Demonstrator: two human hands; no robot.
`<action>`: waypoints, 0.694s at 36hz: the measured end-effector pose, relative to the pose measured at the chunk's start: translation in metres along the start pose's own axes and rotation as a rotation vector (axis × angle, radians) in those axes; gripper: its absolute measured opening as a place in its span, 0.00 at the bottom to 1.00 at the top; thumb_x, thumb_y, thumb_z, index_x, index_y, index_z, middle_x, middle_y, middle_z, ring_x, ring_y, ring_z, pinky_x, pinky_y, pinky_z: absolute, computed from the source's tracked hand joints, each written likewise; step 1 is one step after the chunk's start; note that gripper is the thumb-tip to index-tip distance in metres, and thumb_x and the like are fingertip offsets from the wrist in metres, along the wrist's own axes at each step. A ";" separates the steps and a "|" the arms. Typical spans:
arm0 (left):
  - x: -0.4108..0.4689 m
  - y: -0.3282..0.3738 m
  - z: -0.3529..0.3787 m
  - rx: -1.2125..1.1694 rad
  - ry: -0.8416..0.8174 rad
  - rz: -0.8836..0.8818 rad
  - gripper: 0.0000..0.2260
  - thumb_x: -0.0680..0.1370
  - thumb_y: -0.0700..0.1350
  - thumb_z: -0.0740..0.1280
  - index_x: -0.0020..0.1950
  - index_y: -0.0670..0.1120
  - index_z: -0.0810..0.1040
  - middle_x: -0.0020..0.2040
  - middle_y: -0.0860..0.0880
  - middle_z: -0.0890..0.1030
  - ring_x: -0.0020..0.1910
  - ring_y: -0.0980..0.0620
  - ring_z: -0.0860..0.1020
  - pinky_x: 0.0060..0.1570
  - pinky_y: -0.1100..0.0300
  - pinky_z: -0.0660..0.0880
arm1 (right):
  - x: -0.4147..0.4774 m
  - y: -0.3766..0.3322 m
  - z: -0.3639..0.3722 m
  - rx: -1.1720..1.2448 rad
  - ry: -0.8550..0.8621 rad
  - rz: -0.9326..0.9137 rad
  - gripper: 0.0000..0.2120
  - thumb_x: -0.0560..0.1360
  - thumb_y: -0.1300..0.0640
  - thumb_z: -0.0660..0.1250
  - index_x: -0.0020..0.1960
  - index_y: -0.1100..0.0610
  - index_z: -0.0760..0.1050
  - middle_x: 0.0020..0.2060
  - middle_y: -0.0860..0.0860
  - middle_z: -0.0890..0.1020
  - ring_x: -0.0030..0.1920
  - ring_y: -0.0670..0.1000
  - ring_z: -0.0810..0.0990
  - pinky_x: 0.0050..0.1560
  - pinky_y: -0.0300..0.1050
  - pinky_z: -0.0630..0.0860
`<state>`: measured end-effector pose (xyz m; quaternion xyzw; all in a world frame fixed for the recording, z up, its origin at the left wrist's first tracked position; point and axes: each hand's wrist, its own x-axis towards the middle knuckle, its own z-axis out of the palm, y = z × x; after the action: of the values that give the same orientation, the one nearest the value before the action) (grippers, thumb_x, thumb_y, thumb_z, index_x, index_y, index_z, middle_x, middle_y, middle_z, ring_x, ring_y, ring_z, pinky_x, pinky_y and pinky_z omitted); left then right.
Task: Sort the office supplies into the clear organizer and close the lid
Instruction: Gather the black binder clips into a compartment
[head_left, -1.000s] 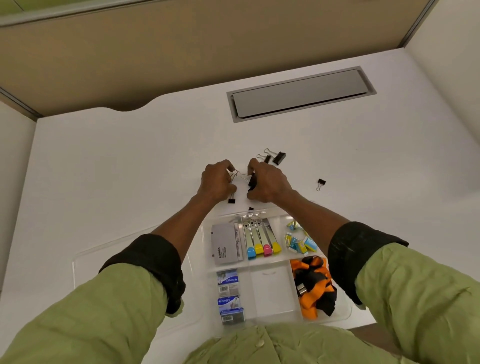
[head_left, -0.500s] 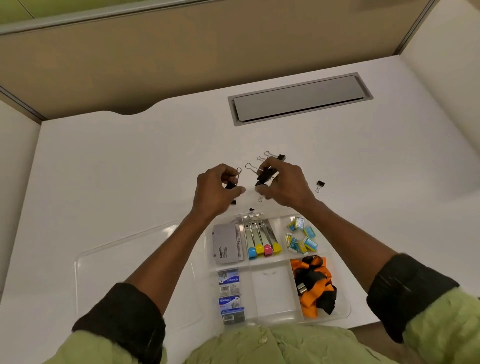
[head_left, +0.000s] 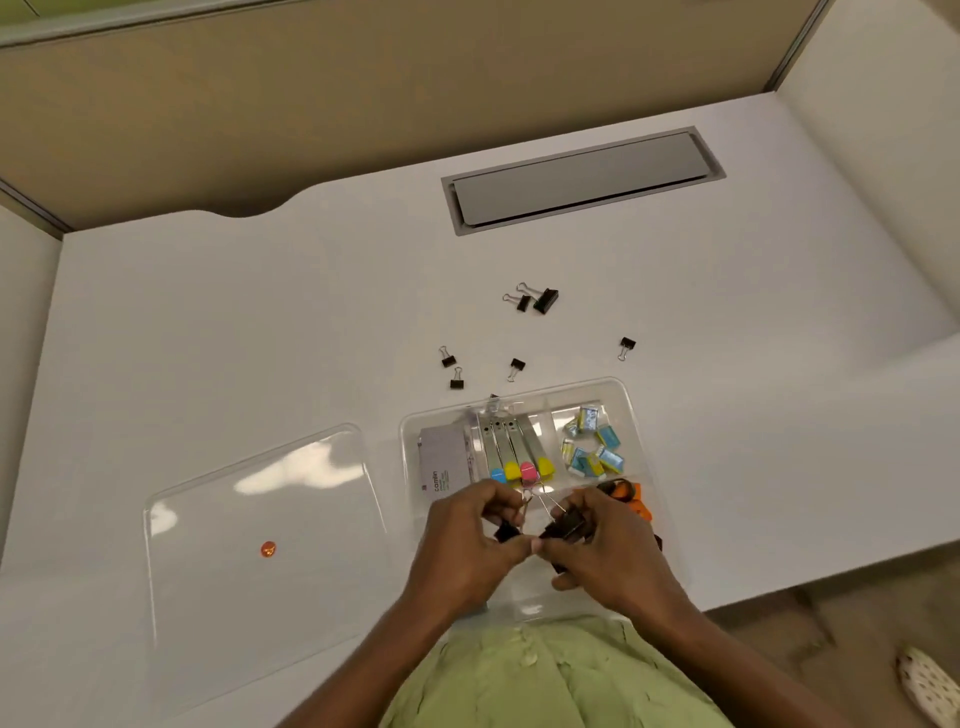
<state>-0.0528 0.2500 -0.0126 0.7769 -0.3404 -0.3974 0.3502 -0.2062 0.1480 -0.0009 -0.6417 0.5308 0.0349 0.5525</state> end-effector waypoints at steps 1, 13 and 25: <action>-0.002 -0.001 0.004 0.017 -0.006 0.000 0.16 0.68 0.45 0.83 0.53 0.52 0.84 0.44 0.56 0.86 0.46 0.59 0.83 0.45 0.61 0.83 | -0.001 0.003 0.002 -0.074 0.019 -0.027 0.17 0.68 0.53 0.81 0.51 0.53 0.77 0.39 0.49 0.85 0.32 0.48 0.86 0.38 0.51 0.85; -0.010 0.011 0.016 0.372 -0.058 -0.035 0.18 0.72 0.62 0.76 0.59 0.59 0.81 0.54 0.61 0.84 0.50 0.63 0.82 0.56 0.56 0.81 | 0.004 -0.011 -0.019 -0.426 0.184 -0.173 0.05 0.75 0.55 0.71 0.46 0.46 0.83 0.37 0.42 0.85 0.37 0.40 0.83 0.40 0.28 0.73; 0.069 0.039 -0.040 0.428 0.258 0.015 0.13 0.75 0.60 0.75 0.52 0.54 0.83 0.47 0.58 0.84 0.46 0.56 0.83 0.46 0.54 0.82 | 0.098 -0.035 -0.094 -0.270 0.450 -0.275 0.21 0.69 0.39 0.77 0.56 0.49 0.79 0.45 0.45 0.83 0.41 0.44 0.81 0.45 0.43 0.78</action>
<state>0.0032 0.1853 0.0104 0.8752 -0.3750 -0.2113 0.2210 -0.1896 0.0086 -0.0035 -0.7669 0.5385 -0.1131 0.3302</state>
